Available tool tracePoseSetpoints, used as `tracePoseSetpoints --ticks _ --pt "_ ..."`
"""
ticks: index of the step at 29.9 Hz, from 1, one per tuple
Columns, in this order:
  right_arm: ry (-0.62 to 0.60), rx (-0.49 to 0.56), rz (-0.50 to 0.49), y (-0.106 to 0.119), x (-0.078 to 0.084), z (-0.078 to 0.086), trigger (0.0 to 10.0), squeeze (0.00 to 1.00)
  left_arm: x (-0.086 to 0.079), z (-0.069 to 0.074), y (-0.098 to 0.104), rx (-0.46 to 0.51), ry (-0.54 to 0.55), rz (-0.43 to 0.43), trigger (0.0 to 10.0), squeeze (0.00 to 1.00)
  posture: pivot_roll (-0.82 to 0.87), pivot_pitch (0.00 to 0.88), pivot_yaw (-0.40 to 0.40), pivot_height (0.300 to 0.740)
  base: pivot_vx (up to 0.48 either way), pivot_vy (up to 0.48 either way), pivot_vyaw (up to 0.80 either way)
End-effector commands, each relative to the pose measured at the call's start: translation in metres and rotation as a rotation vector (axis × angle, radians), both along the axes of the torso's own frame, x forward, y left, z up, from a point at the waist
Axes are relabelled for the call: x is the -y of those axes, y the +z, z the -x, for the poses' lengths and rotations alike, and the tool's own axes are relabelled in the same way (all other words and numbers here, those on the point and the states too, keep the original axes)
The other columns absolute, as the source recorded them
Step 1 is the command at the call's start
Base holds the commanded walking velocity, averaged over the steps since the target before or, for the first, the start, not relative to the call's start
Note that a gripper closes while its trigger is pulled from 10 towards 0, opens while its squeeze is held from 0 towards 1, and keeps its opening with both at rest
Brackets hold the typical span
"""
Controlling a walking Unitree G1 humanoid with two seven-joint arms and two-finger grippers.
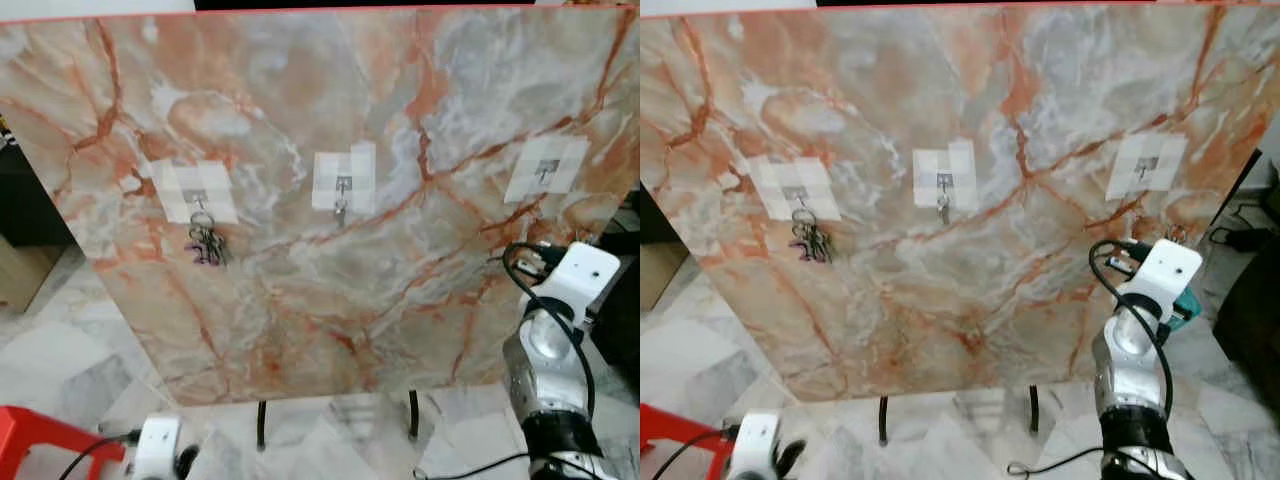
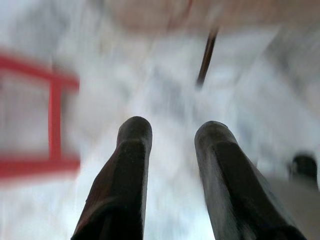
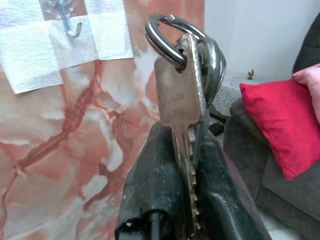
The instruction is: Hang keys on a hook
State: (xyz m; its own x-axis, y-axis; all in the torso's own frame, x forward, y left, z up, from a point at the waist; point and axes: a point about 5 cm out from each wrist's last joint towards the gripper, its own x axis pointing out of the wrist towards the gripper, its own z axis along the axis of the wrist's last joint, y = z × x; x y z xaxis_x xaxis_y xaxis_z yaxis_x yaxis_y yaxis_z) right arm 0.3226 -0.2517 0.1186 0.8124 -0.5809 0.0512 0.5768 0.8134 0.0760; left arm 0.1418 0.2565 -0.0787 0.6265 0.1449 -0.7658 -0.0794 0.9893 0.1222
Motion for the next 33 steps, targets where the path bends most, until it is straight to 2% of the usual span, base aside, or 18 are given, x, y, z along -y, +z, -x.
tracePoseSetpoints --ticks 1,3,5,12,16,22,33 --pt "0.004 0.013 0.002 0.005 0.000 -0.003 10.0 0.00 -0.004 0.013 -0.005 -0.059 0.034 0.003 10.0 0.00 0.00 0.000 -0.015 0.740 0.000 0.000 0.00" --pt "0.012 0.010 0.001 0.004 -0.001 -0.004 10.0 0.00 -0.006 0.022 -0.008 -0.094 0.040 -0.006 10.0 0.00 0.00 0.000 -0.015 0.740 0.000 0.000 0.00" --pt "0.015 0.009 0.001 0.004 -0.001 -0.004 10.0 0.00 -0.006 0.022 -0.008 -0.097 0.040 -0.010 10.0 0.00 -0.01 0.000 -0.015 0.740 0.000 0.000 0.00" --pt "0.049 0.000 0.001 0.003 -0.010 -0.007 10.0 0.00 0.004 0.000 -0.004 -0.040 0.018 0.000 10.0 0.00 -0.01 0.000 -0.020 0.740 0.000 -0.297 0.00" --pt "0.056 -0.004 -0.002 0.003 -0.011 -0.008 10.0 0.00 0.009 -0.007 -0.003 -0.027 0.006 0.004 10.0 0.00 -0.01 0.000 -0.021 0.740 0.000 -0.381 0.00" --pt "0.064 -0.008 -0.004 0.002 -0.012 -0.008 10.0 0.00 0.015 -0.006 -0.005 -0.037 -0.019 0.020 10.0 0.00 -0.01 0.000 -0.022 0.740 0.000 -0.095 0.00" --pt "0.114 -0.021 -0.016 0.000 -0.023 -0.011 10.0 0.00 0.014 -0.004 -0.005 -0.022 0.000 0.031 10.0 0.00 0.00 0.000 -0.023 0.740 0.000 0.000 0.00"
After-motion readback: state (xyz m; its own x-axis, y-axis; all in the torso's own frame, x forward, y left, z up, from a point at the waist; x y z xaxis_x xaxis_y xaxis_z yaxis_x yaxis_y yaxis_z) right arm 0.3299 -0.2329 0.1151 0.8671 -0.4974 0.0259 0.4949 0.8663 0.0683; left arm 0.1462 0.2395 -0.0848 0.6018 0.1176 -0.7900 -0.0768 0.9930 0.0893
